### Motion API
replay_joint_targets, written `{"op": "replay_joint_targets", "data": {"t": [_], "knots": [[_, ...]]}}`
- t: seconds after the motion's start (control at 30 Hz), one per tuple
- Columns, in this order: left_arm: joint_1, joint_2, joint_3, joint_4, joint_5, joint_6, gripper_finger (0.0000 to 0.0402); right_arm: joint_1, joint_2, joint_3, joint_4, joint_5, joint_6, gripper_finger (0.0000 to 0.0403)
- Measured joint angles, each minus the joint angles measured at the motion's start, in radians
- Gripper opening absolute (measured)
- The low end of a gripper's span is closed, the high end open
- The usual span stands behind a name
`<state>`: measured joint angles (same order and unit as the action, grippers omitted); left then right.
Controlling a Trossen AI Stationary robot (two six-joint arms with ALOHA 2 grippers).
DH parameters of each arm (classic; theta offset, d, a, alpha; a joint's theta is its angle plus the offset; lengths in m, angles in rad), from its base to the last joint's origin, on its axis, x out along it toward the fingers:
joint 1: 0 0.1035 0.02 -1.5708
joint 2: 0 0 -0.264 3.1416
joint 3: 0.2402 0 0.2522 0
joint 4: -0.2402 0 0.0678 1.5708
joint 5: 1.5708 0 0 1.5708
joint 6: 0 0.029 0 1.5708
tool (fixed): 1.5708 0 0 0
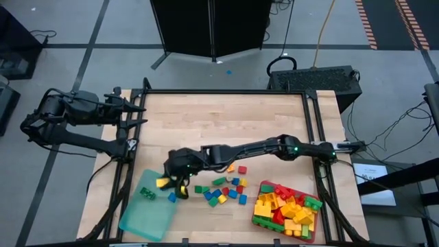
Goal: Sort blocks by size
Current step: Put the yellow block into the blue bin, then put the green block into the blue bin
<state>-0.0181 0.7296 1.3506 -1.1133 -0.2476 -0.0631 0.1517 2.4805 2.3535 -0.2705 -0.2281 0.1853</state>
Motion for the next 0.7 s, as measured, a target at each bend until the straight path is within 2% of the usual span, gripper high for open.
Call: {"op": "replay_joint_targets", "data": {"t": [0.3, 0.43, 0.5, 0.6, 0.7], "knots": [[0.0, 0.0, 0.0, -0.001, -0.005, 0.011, 0.0187, 0.0, 0.126, -0.002, 0.131, -0.146, 0.186, 0.0115], [0.0, 0.0, 0.0, -0.001, -0.005, 0.017, 0.0187, 0.0, 0.138, -0.002, 0.122, -0.141, 0.179, 0.0117], [0.0, 0.0, 0.0, -0.001, -0.005, 0.017, 0.0187, 0.0, 0.138, -0.002, 0.126, -0.137, 0.169, 0.0159], [0.0, 0.0, 0.0, -0.001, -0.005, 0.017, 0.0187, 0.0, 0.137, -0.002, 0.119, -0.115, 0.18, 0.0247], [0.0, 0.0, 0.0, -0.001, -0.004, 0.017, 0.0187, -0.004, 0.137, -0.001, 0.114, -0.103, 0.203, 0.03]]}}
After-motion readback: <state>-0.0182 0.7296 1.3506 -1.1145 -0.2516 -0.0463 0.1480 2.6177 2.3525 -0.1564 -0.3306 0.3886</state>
